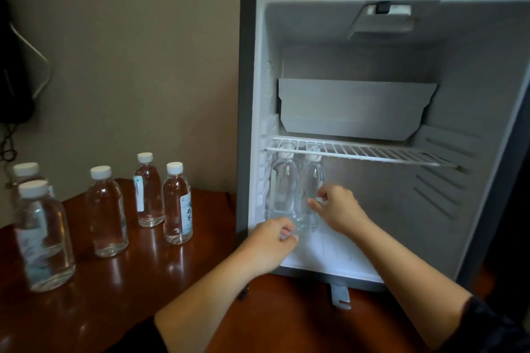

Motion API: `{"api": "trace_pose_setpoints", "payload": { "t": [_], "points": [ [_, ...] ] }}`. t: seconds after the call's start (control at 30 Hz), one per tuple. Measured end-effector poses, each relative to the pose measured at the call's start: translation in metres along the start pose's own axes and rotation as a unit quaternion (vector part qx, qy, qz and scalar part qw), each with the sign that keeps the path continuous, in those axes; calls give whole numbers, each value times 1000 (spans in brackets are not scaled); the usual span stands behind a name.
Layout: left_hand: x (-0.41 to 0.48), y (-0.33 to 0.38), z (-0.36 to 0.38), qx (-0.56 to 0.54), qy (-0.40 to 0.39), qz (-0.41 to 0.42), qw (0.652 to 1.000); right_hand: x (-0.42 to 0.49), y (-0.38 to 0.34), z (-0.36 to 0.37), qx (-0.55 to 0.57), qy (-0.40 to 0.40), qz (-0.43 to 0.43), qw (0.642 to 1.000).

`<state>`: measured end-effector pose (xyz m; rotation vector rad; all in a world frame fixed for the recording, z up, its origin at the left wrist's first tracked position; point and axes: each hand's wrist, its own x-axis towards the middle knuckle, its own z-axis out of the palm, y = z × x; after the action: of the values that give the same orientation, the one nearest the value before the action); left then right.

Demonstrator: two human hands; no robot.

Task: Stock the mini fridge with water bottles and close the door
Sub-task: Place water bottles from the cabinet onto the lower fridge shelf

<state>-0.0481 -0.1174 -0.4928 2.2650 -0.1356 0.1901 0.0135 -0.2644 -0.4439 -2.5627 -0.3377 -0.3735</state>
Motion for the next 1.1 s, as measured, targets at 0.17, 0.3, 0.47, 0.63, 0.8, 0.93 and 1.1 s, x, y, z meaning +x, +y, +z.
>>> {"api": "trace_pose_setpoints", "payload": {
  "t": [0.17,0.3,0.47,0.63,0.8,0.93,1.1],
  "points": [
    [-37,-9,-37,47,-13,-6,999,-27,-25,-6,24,-55,-68,996],
    [-74,-18,-69,88,-7,-19,996,-48,-56,3,23,-125,-137,982],
    [-124,-41,-112,150,37,-53,987,-66,-102,30,19,-182,-212,960],
    [-164,-70,-148,277,123,-76,950,-74,-157,60,16,-209,-263,942],
    [-190,-107,-187,304,210,-127,920,-72,-217,100,34,-238,-291,926],
    [-213,-136,-217,307,294,-158,891,-74,-268,129,46,-229,-329,915],
    [-234,-177,-248,255,379,-169,873,-80,-330,153,75,-220,-374,898]
  ]
}}
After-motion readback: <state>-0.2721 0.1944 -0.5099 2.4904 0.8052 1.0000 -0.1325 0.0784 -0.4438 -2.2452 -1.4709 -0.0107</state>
